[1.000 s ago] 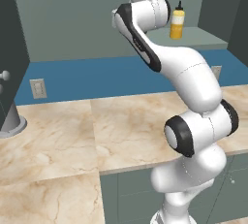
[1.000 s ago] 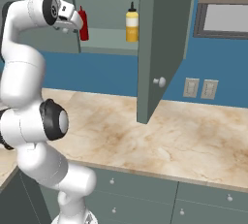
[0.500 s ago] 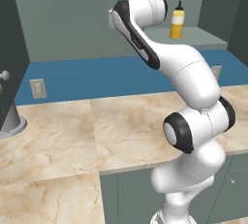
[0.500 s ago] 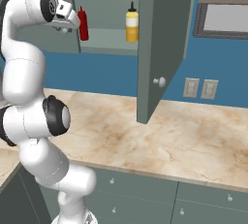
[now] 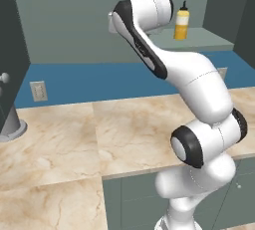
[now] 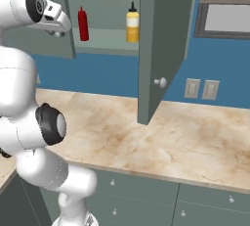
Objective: Move the ketchup and mustard from the cabinet to the dining counter.
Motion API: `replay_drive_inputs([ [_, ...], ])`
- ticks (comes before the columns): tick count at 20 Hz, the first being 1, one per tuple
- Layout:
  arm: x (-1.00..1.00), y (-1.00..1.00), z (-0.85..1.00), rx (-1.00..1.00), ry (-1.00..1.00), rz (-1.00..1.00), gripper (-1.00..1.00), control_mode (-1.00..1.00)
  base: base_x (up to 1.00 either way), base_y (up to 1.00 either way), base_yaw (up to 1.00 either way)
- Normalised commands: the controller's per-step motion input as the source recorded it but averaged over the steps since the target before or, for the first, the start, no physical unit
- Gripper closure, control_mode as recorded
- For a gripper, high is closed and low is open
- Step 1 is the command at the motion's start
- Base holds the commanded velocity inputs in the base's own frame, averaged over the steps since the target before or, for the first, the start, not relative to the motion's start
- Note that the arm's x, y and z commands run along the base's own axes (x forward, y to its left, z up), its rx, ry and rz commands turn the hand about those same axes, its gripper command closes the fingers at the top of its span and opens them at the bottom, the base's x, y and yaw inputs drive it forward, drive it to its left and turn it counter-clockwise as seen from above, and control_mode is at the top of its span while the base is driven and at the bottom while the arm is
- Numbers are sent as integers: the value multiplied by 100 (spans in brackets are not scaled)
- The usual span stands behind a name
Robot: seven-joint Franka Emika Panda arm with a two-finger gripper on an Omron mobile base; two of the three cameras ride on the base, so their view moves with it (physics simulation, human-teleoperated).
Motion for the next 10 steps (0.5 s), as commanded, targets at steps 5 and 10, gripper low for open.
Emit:
replay_drive_inputs([
  [5,-100,82,-7,0,-5,0,100,-100,0,0,0],
  [10,-100,94,-5,0,-7,0,100,-100,0,0,0],
])
